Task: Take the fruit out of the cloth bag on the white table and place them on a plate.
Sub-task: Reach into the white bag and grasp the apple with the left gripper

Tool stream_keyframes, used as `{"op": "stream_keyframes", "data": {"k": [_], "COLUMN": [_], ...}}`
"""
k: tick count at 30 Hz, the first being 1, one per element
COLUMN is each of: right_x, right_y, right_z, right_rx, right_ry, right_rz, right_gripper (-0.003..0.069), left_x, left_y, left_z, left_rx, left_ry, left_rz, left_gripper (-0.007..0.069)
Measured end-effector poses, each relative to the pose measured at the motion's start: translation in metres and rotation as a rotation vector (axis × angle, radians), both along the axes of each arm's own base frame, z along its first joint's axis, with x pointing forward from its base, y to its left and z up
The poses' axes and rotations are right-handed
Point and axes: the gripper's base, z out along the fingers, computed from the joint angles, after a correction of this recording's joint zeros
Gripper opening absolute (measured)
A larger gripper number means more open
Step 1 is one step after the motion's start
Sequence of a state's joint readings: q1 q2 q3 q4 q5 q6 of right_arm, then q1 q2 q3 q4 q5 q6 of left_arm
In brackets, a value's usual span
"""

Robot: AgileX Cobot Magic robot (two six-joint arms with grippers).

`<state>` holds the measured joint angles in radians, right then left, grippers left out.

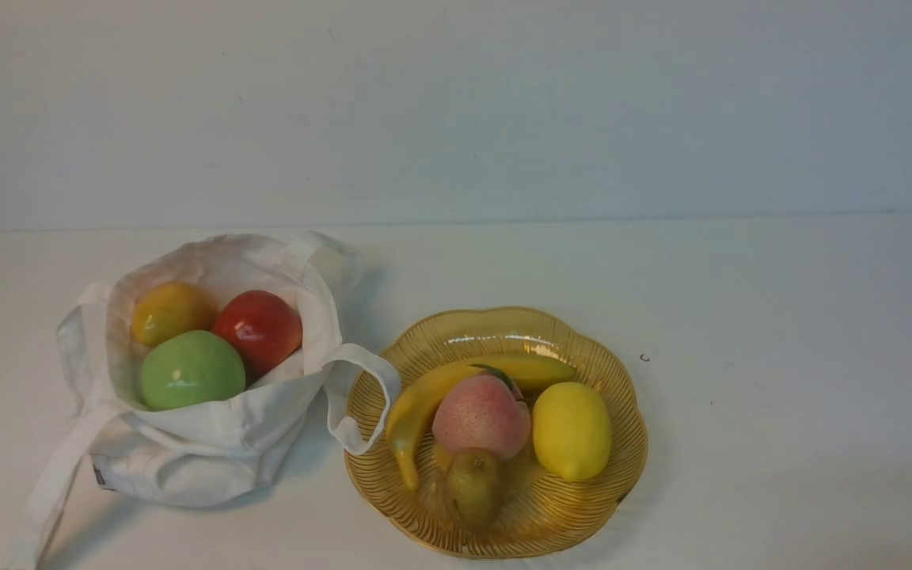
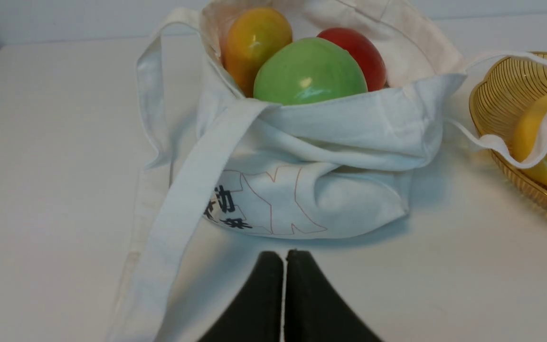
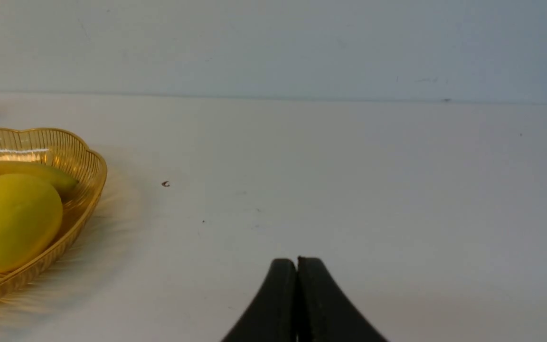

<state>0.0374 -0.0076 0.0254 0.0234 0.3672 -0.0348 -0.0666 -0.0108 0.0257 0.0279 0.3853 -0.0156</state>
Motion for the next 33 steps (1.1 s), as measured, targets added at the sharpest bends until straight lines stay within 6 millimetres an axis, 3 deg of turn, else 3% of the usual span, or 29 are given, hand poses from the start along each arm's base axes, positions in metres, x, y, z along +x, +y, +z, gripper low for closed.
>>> {"op": "stream_keyframes", "data": {"k": [24, 25, 26, 30, 33], "right_x": [0.000, 0.000, 0.000, 0.000, 0.000], "right_y": [0.000, 0.000, 0.000, 0.000, 0.000], "right_z": [0.000, 0.000, 0.000, 0.000, 0.000], "right_rx": [-0.003, -0.003, -0.003, -0.003, -0.003], "right_ry": [0.000, 0.000, 0.000, 0.000, 0.000], "right_rz": [0.001, 0.001, 0.001, 0.001, 0.001], "right_gripper": [-0.0014, -0.0014, -0.0014, -0.0014, -0.0014], "left_x": [0.000, 0.000, 0.000, -0.001, -0.001], "left_y": [-0.001, -0.002, -0.007, -0.018, -0.022], "left_z": [0.000, 0.000, 0.000, 0.004, 0.010], "left_rx": [-0.042, -0.108, -0.316, -0.868, -1.125], "left_ry": [0.003, 0.006, 0.022, 0.084, 0.089], "left_rz": [0.003, 0.008, 0.023, 0.058, 0.068], "left_gripper": [-0.0008, -0.0008, -0.0008, -0.0008, -0.0008]}}
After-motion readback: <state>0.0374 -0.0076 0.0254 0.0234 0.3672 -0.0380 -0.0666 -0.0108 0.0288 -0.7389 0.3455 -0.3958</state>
